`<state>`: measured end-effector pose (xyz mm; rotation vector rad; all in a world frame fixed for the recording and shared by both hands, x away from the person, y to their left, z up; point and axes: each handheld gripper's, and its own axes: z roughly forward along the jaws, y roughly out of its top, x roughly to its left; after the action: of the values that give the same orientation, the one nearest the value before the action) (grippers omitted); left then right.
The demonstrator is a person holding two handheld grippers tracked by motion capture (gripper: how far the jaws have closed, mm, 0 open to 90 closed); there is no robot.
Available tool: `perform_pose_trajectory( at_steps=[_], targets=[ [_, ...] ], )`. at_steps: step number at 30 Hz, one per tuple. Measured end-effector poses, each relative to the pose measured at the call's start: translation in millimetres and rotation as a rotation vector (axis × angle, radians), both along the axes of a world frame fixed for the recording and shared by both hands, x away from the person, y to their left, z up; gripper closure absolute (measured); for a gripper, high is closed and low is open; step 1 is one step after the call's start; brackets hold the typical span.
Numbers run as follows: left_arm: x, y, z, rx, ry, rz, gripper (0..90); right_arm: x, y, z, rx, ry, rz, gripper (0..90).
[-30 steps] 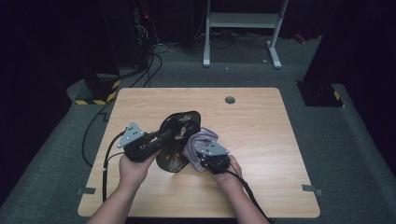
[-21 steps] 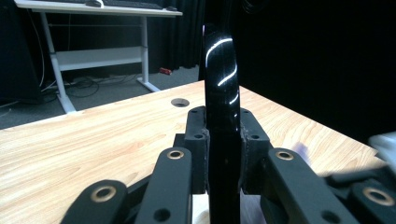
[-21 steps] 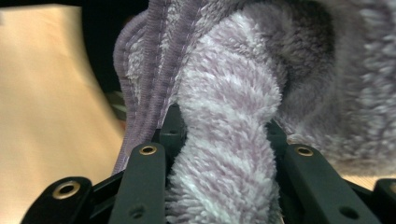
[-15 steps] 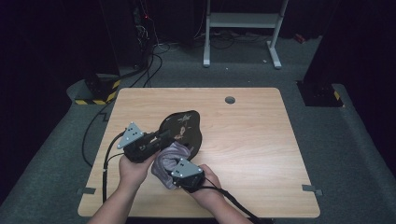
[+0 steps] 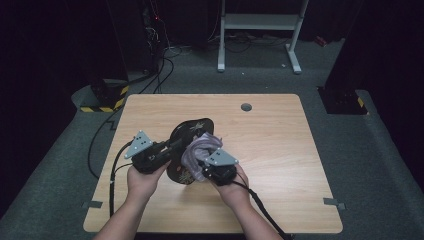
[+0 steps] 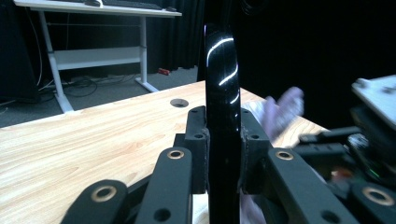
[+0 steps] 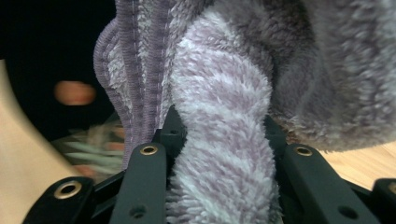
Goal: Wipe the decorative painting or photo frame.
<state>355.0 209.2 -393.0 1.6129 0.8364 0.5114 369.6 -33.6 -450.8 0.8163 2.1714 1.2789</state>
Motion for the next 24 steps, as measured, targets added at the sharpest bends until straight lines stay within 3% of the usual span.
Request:
perform_pose_trajectory(
  at_steps=[3,5,8,14,17,21,24],
  targets=[
    [0.2,0.3,-0.1,-0.005,0.005,-0.002,77.9,7.2,-7.5,-3.7,0.028,0.027,-0.019,64.6],
    [0.2,0.7,-0.2,-0.015,0.011,-0.005,77.9,3.5,-3.7,-3.7,0.026,0.017,-0.002,64.6],
    [-0.1,0.8,-0.2,-0.014,0.012,-0.002,78.0,-9.3,8.1,-2.2,0.041,0.013,0.062,64.7],
    [0.5,1.8,-0.4,-0.015,0.013,0.0,78.0,-42.8,39.3,-5.6,0.011,0.004,0.212,64.8],
    [0.8,2.6,-0.5,-0.015,0.013,0.0,78.0,-52.1,48.7,-6.8,-0.012,-0.001,0.256,64.8],
    [2.0,3.5,-0.7,-0.02,0.017,-0.002,78.1,-47.2,47.0,-7.9,-0.004,0.003,0.247,64.9],
    [2.0,2.8,-0.8,-0.022,0.017,-0.001,78.1,-38.5,39.2,-7.8,0.002,-0.002,0.203,64.8]
  ],
)
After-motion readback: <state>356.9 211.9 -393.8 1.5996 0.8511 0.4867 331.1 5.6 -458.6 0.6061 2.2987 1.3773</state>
